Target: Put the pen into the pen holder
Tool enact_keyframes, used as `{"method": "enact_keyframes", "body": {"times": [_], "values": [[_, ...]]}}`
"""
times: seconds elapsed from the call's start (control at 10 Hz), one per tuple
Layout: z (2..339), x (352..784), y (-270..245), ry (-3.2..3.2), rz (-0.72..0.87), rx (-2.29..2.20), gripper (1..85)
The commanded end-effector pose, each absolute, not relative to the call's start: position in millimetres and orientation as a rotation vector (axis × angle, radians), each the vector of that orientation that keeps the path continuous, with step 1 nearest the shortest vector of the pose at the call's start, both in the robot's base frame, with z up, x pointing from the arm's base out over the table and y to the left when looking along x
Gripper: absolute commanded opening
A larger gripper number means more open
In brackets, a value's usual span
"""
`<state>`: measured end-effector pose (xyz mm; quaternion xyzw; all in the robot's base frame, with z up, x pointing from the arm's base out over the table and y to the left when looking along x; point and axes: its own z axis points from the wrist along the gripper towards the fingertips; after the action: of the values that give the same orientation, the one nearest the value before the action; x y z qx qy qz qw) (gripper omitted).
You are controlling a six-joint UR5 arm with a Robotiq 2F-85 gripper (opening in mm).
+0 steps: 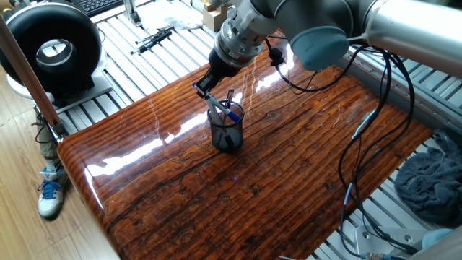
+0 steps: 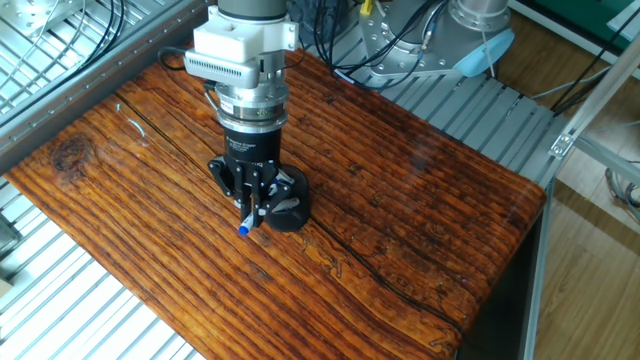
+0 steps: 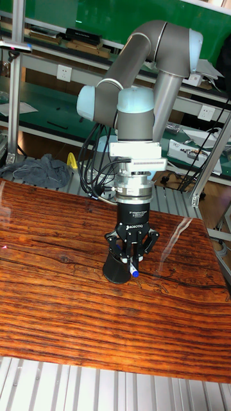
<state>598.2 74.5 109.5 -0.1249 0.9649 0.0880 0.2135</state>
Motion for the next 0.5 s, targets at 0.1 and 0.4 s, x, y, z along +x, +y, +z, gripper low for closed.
{"method": "enact_keyframes", "body": {"times": [0.1, 0.4], "values": [[112.5, 600.5, 76.3, 2.668, 0.263, -0.336, 37.7], [113.9, 602.3, 77.3, 2.662, 0.270, -0.320, 21.0]]}}
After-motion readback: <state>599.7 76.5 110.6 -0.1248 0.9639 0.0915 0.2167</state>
